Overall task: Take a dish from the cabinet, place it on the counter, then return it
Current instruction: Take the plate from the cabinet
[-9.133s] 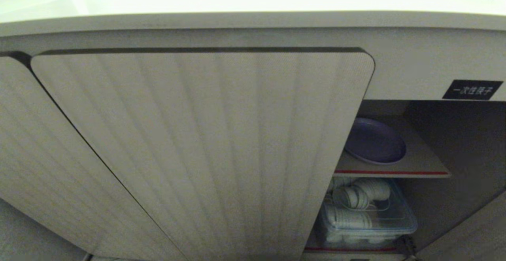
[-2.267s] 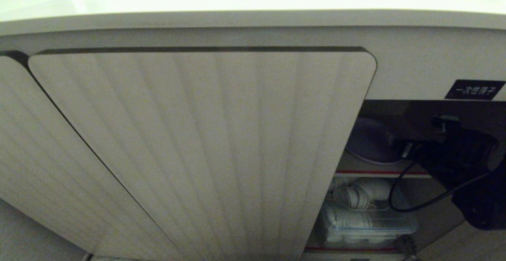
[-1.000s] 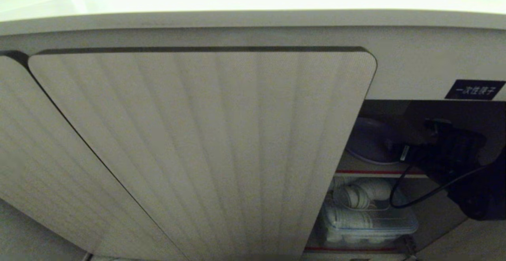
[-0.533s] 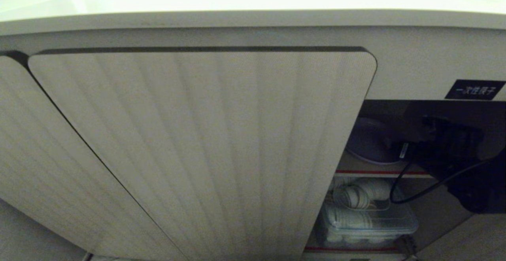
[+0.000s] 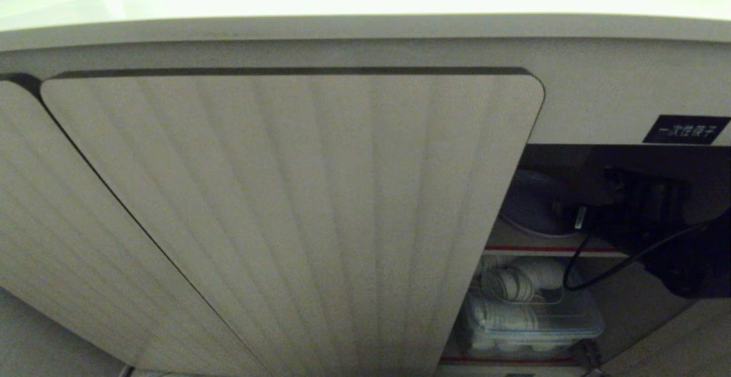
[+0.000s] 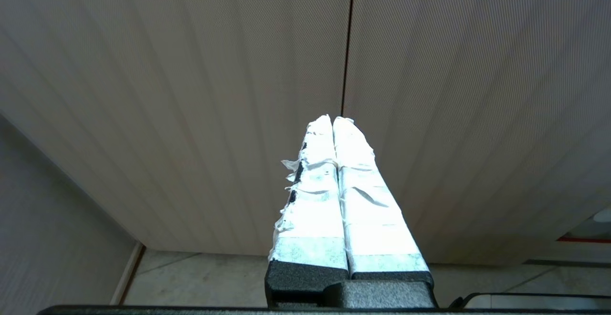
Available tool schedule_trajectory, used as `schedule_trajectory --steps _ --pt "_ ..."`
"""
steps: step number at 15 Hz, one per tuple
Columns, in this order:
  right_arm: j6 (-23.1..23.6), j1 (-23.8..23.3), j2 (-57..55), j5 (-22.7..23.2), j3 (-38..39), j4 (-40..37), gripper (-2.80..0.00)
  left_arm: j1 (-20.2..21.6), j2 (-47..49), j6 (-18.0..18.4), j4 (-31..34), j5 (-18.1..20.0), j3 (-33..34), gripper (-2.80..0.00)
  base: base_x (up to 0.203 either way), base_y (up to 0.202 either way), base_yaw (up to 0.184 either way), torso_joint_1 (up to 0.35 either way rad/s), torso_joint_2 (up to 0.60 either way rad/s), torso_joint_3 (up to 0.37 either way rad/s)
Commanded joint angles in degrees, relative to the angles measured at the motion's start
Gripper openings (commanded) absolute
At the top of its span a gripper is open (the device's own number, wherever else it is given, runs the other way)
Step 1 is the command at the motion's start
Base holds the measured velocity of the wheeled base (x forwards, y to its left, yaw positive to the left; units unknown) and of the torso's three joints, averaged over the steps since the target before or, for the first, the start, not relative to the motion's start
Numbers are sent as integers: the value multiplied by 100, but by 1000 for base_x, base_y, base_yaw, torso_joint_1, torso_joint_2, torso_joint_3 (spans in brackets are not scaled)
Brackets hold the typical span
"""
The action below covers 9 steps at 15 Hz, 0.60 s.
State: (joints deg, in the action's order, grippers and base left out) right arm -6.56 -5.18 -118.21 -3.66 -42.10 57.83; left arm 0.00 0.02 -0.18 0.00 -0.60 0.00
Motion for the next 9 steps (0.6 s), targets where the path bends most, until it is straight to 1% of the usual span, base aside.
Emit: schedule_trajectory --steps 1,5,9 --pt "-3 0 9 -10 -18 -21 0 0 -2 -1 0 -2 0 -280 0 0 0 0 0 0" --pt "-21 17 9 -12 -114 -291 0 0 -2 -8 0 -2 0 -280 0 0 0 0 0 0" --pt "-30 25 9 -3 -141 -368 0 0 -2 0 0 -2 0 -280 0 0 0 0 0 0"
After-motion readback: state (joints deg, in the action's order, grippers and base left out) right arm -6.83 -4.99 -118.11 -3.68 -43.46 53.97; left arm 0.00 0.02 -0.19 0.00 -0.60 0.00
